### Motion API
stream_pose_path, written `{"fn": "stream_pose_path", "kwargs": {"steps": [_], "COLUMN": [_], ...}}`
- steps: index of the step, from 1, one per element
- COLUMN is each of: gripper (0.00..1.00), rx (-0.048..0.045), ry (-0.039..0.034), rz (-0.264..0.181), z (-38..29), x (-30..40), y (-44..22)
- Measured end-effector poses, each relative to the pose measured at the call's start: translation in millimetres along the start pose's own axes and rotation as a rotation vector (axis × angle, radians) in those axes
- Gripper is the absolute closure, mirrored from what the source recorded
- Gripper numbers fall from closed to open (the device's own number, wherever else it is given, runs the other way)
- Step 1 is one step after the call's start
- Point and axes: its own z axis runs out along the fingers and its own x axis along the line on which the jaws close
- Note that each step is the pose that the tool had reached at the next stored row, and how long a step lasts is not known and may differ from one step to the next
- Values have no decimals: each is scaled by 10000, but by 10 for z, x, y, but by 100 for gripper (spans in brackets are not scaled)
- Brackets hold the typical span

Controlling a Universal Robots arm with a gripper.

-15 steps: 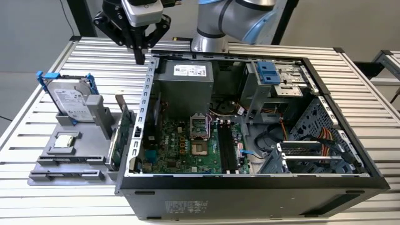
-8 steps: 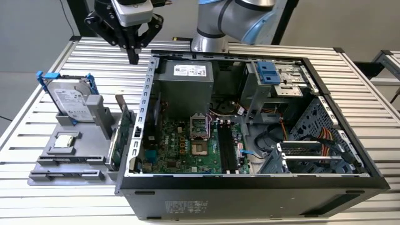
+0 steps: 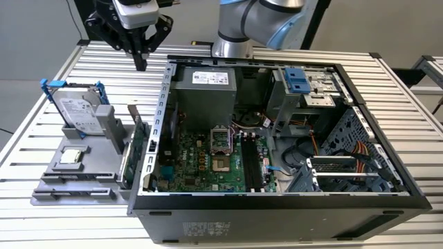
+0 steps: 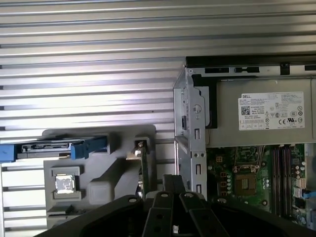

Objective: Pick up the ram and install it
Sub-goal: 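Reach for the ram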

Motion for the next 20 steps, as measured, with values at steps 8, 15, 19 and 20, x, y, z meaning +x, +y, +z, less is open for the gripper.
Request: {"fn": "stream_pose_path", "kwargs": {"steps": [8, 15, 19, 20], "gripper": [100, 100, 100, 100], "rx": [0, 0, 0, -1], "ry": [1, 1, 2, 1], "rz": [-10, -18, -23, -25], "z": [-2, -5, -6, -6], "x": [110, 197, 249, 262], "y": [-7, -12, -15, -16]}}
